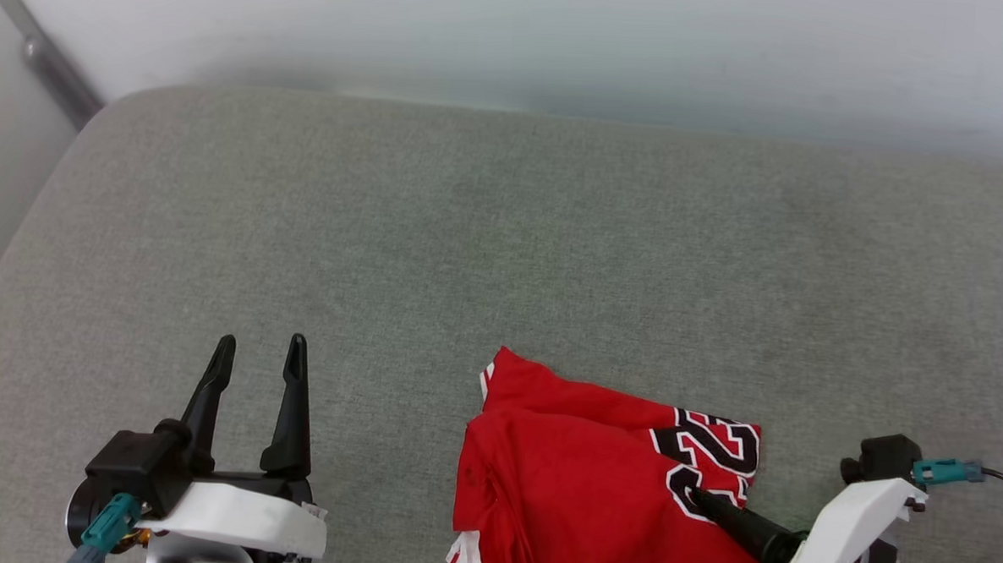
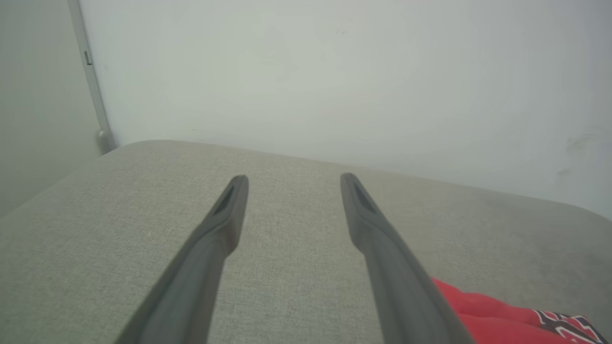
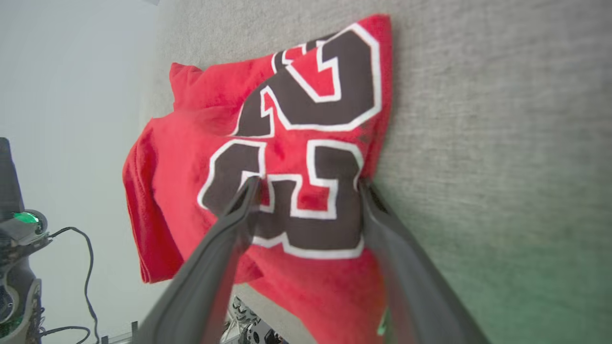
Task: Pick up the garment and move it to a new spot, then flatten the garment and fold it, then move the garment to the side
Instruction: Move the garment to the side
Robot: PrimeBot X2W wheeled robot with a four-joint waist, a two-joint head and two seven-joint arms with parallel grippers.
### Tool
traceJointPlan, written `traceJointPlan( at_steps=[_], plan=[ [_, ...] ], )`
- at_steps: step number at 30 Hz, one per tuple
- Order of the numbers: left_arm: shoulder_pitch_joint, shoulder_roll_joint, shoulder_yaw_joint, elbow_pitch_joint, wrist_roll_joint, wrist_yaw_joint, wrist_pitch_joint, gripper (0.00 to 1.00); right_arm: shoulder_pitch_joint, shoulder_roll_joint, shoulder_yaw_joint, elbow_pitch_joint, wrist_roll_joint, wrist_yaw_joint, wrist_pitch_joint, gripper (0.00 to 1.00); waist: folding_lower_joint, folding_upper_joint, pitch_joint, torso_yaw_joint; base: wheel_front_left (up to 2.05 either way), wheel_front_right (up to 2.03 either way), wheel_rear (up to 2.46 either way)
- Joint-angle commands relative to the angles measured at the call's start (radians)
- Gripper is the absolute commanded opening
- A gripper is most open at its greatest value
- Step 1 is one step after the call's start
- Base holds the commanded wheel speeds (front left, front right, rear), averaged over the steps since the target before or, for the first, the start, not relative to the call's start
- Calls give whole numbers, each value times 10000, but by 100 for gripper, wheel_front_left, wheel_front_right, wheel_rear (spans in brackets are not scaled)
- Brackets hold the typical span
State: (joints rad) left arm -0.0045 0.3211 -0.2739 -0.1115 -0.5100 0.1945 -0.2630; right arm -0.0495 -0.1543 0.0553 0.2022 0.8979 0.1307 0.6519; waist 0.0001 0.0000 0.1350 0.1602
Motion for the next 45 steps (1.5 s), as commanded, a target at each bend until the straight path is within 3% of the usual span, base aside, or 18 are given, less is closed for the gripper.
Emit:
traceJointPlan(
  at_steps=[1,3,4,5,6,14,18,21,28,33,45],
  plan=[
    [-158,-72,74,57,82,-91,-21,100,-138,123,39,260,281,-2,45,100,-1,0,212,185,0,0,0],
    [-223,-127,143,170,132,-189,-21,100,-245,90,230,577,448,-8,161,100,-1,0,267,218,0,0,0],
    [-249,-160,179,213,158,-231,-21,100,-281,133,279,631,603,-8,135,42,-1,0,286,226,0,0,0],
    [-268,-193,218,256,173,-272,-21,100,-318,166,326,661,748,-6,98,4,-1,0,298,226,0,0,0],
    [-261,-217,266,297,201,-302,-21,100,-365,135,387,672,857,-6,98,0,-1,0,296,217,0,0,0],
    [17,-179,506,505,345,-448,-21,100,-766,-489,1198,-68,975,0,-404,0,-1,0,-236,-280,0,0,0],
    [235,-67,650,391,395,-393,-21,100,-943,-1202,1931,-405,-62,0,-613,0,-1,0,-521,-972,0,0,0],
    [376,8,706,178,448,-354,-18,100,-1288,-1877,2287,-358,-1479,-2,-586,0,-1,0,-581,-1900,0,0,0],
    [166,165,613,-113,600,-415,55,100,-2116,-2133,2064,155,-3067,-2,-981,0,-1,0,-123,-3596,0,0,0],
    [-510,461,499,-440,773,-641,253,100,-3342,-2099,1625,848,-3707,-2,-1757,0,-1,0,921,-4503,0,0,0],
    [-2501,1056,105,-1012,1105,-1362,965,100,-6032,-2659,-116,3495,-5485,-5,-4136,0,-1,0,3355,-5254,0,0,0]
  ],
)
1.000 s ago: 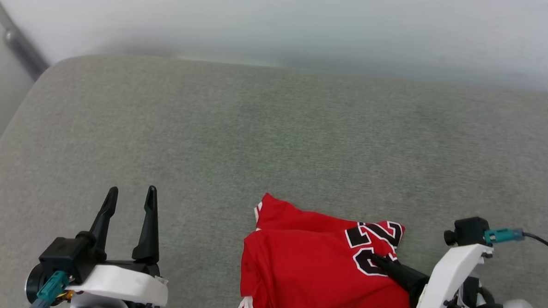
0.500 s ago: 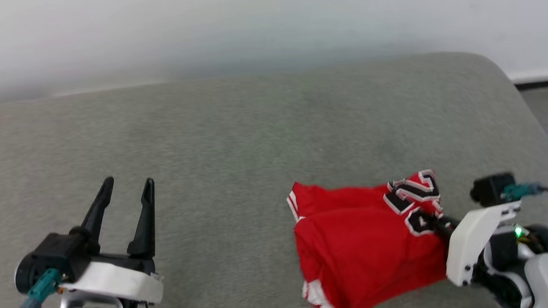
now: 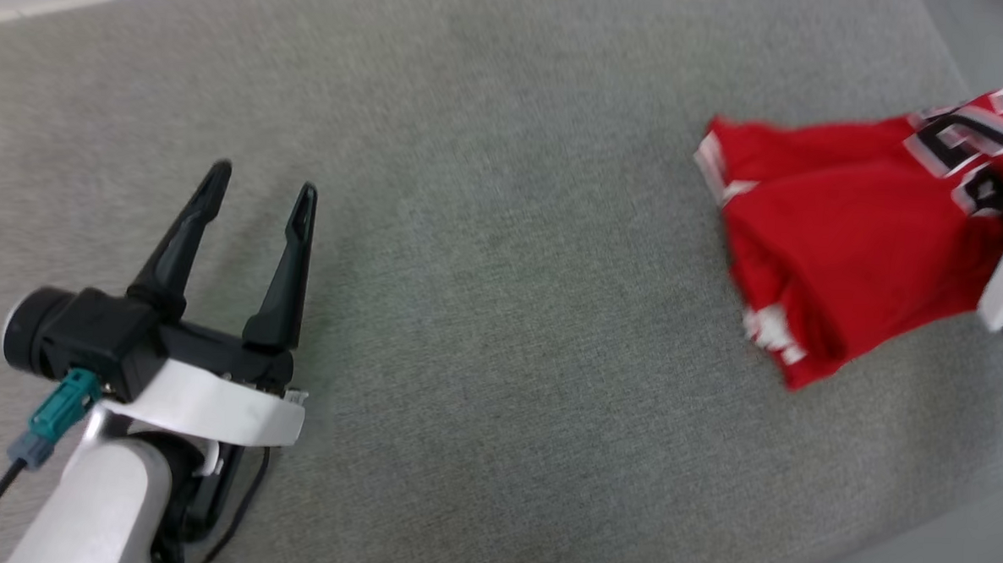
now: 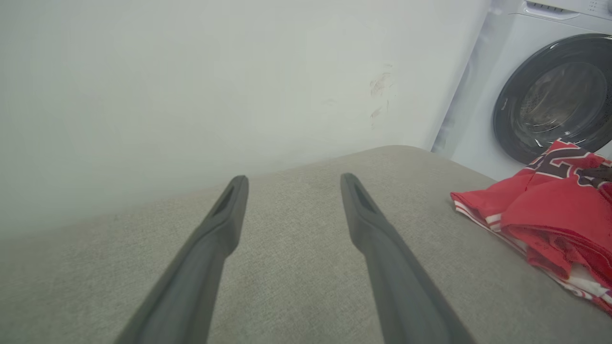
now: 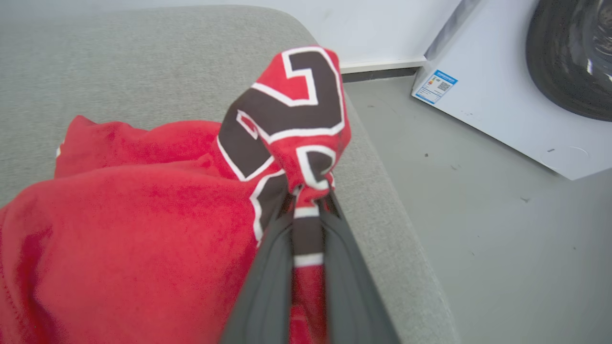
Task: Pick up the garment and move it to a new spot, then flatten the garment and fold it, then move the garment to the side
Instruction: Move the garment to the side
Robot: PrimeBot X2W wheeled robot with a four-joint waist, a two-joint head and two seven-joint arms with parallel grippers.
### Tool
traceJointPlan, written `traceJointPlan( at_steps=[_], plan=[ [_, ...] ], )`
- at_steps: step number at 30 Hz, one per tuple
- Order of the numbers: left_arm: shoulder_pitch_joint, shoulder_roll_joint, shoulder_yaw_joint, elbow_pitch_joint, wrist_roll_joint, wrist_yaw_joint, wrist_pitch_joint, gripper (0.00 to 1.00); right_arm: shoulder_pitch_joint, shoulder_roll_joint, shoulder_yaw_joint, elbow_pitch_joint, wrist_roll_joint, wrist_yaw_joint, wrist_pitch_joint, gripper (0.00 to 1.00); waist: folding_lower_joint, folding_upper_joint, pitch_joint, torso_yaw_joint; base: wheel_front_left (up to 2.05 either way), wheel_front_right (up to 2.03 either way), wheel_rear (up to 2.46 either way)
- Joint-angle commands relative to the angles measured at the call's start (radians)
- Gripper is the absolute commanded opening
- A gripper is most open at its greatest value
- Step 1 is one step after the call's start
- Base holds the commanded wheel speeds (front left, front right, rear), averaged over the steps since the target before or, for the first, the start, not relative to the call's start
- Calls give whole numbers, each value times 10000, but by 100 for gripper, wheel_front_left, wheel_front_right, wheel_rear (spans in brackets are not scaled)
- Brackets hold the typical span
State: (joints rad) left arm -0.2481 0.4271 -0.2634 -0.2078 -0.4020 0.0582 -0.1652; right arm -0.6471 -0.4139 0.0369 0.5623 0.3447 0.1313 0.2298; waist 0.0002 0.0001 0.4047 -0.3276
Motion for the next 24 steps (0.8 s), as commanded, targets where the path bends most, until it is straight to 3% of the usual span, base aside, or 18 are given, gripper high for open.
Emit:
traceJointPlan(
  at_steps=[1,9,10,11,12,18,24],
  plan=[
    [-217,58,-34,-48,60,-72,42,100,-289,-81,-148,162,-120,-11,-204,0,-2,-1,804,-380,0,0,0],
    [-969,345,-136,-108,200,-320,330,100,-1657,193,-1262,2386,-1054,-9,-2382,1,-2,-1,1642,-161,0,0,0],
    [-994,340,-154,-83,195,-329,327,100,-1718,252,-1355,2632,-1092,-11,-2561,30,-2,-1,1662,-111,0,0,0],
    [-1012,337,-150,-66,185,-323,305,100,-1766,274,-1396,2879,-1277,-11,-2733,88,-2,-1,1670,-74,0,0,0],
    [-1017,333,-141,-38,170,-313,274,100,-1825,251,-1468,3062,-1437,-9,-2988,100,-2,-1,1655,-37,0,0,0],
    [-558,131,-136,341,-62,-219,-17,100,-1965,144,-2468,3899,-2172,-11,-4249,100,-2,-1,992,118,0,0,0],
    [127,-145,-45,779,-296,49,-354,100,-1422,412,-2684,3691,-2569,-11,-4741,100,-2,-1,-323,108,0,0,0]
  ],
)
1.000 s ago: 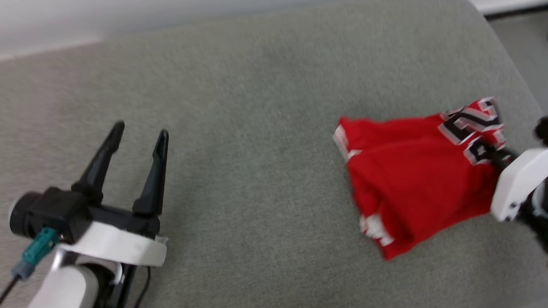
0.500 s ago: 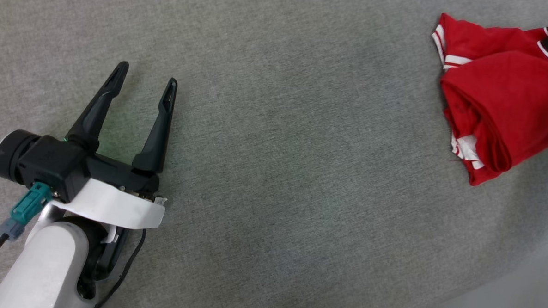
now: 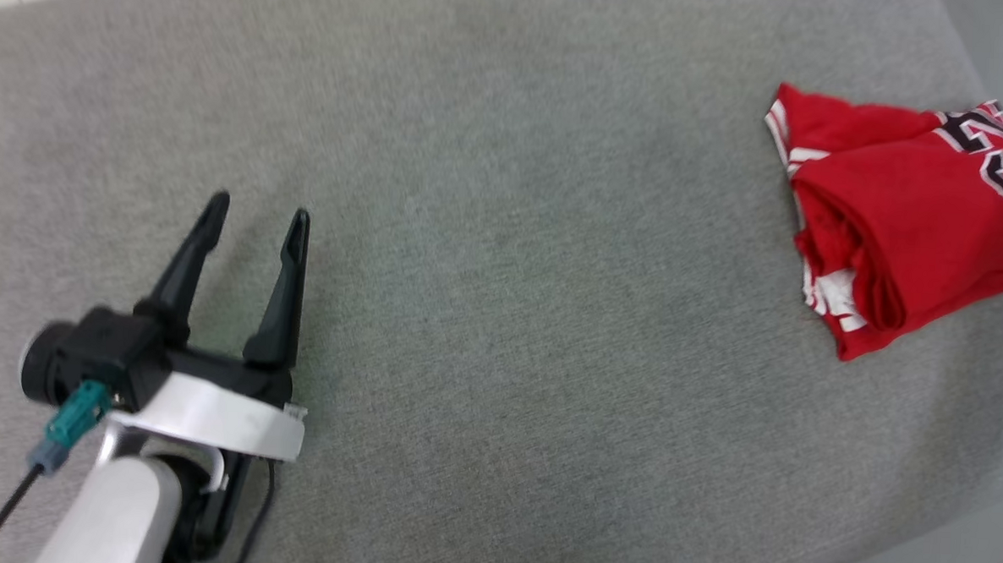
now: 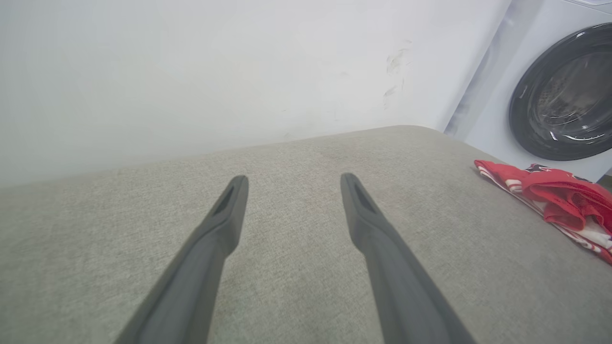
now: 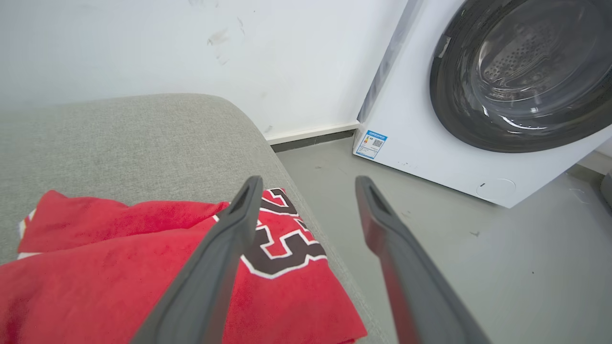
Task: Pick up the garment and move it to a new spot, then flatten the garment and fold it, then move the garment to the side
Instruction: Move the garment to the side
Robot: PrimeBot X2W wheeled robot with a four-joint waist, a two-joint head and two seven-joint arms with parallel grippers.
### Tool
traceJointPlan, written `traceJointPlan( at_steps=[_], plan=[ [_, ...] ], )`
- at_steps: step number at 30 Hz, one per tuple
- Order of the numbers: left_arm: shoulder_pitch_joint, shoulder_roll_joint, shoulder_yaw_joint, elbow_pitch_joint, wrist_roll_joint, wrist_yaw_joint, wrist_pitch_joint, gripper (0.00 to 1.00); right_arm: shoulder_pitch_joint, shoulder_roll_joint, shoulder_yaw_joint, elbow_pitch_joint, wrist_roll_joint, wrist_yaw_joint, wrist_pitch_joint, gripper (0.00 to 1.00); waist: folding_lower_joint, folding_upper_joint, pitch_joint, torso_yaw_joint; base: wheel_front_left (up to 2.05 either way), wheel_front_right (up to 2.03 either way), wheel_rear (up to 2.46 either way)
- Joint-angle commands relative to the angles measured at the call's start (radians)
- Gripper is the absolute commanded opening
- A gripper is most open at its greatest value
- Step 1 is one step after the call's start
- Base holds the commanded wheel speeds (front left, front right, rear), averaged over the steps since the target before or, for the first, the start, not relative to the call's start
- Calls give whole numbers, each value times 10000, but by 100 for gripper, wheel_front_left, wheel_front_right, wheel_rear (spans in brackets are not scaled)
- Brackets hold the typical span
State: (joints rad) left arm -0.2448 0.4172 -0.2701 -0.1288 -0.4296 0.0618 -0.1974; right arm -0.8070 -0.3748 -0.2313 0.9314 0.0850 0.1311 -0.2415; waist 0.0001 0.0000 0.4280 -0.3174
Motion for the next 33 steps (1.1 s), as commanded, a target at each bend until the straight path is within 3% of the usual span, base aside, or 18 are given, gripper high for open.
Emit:
traceJointPlan(
  at_steps=[1,10,22,28,33],
  plan=[
    [254,-101,49,90,-69,73,-99,100,314,160,-25,-128,50,-7,-72,100,-1,0,-841,5,0,0,0],
    [1703,-629,342,572,-437,645,-443,100,2644,1074,518,-1989,-6,-7,-139,100,-1,0,-2715,364,0,0,0],
    [2647,-674,960,979,-407,1028,-630,100,5628,2715,1546,-5343,40,-7,521,100,-1,0,-3562,1558,0,0,0],
    [2853,-580,1189,1139,-25,1148,-676,100,6605,3037,2182,-6963,50,-7,1004,100,-1,0,-3762,2176,0,0,0],
    [3124,-548,1325,1305,123,999,-689,100,7448,3145,2328,-8271,-27,-7,1504,100,-1,0,-4036,2493,0,0,0]
  ],
)
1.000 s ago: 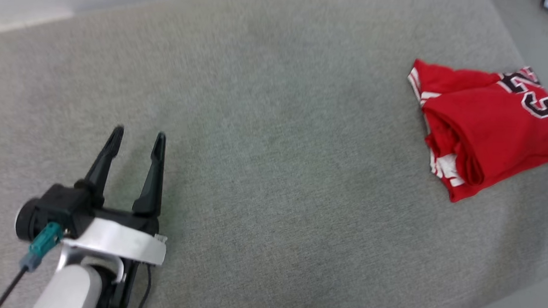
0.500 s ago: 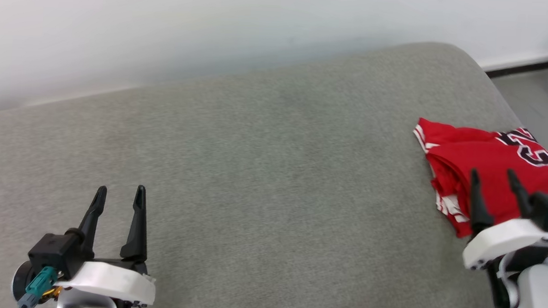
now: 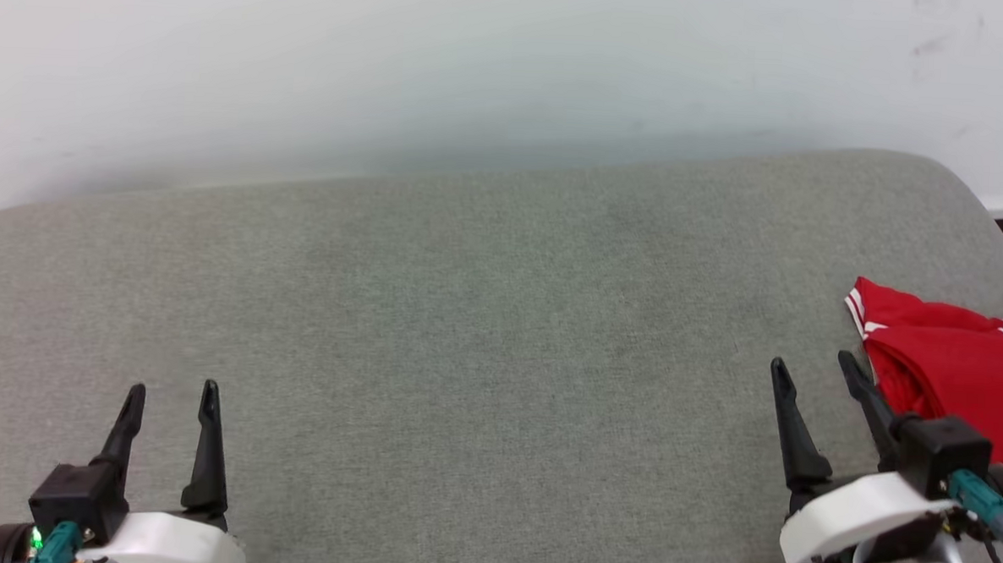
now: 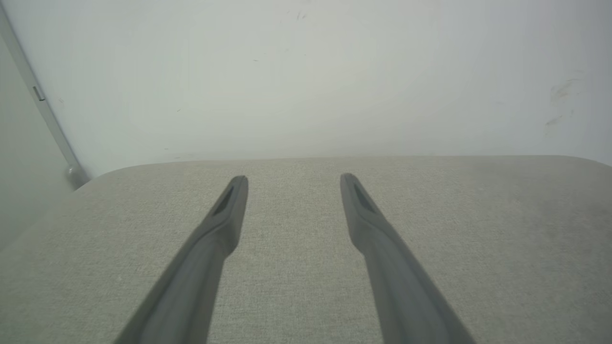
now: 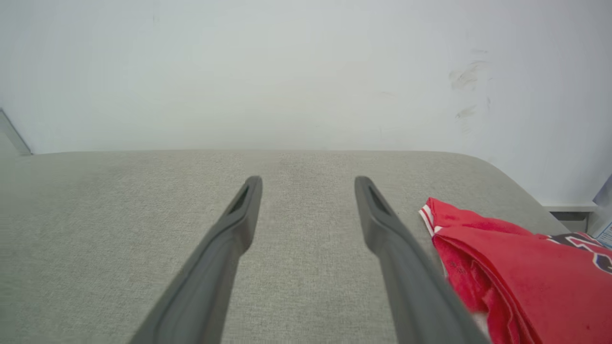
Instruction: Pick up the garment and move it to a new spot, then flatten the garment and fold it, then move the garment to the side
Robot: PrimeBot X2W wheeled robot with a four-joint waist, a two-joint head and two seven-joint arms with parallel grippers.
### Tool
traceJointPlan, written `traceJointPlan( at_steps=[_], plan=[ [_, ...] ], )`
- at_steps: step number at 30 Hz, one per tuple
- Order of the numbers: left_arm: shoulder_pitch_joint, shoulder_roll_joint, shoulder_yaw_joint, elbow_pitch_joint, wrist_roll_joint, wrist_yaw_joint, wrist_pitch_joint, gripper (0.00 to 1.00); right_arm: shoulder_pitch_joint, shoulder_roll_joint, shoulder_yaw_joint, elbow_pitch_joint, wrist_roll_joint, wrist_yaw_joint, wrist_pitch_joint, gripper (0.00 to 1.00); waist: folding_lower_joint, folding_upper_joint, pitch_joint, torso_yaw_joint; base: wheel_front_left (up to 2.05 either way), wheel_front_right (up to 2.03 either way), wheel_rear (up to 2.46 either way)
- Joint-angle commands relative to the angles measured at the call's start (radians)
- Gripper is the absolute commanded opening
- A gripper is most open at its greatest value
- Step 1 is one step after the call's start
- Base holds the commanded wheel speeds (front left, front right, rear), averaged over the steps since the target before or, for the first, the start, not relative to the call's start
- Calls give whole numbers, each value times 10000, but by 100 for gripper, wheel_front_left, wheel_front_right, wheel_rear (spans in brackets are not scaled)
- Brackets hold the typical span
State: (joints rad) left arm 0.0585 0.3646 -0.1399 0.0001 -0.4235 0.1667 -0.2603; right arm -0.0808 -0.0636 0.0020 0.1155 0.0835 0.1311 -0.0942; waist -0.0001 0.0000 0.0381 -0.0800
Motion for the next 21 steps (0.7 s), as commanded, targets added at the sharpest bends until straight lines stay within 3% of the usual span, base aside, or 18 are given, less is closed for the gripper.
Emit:
traceJointPlan(
  at_steps=[1,9,21],
  plan=[
    [156,-47,14,34,100,-81,-62,100,345,45,-3,-322,-49,-7,143,100,1,0,-222,158,0,0,0],
    [652,-307,-112,185,236,-253,-46,100,1401,113,-44,-1669,-117,-7,908,100,1,0,-598,317,0,0,0],
    [791,-406,-10,285,337,-423,-48,100,1701,143,129,-2320,-77,-7,1297,100,1,0,-676,236,0,0,0]
  ],
)
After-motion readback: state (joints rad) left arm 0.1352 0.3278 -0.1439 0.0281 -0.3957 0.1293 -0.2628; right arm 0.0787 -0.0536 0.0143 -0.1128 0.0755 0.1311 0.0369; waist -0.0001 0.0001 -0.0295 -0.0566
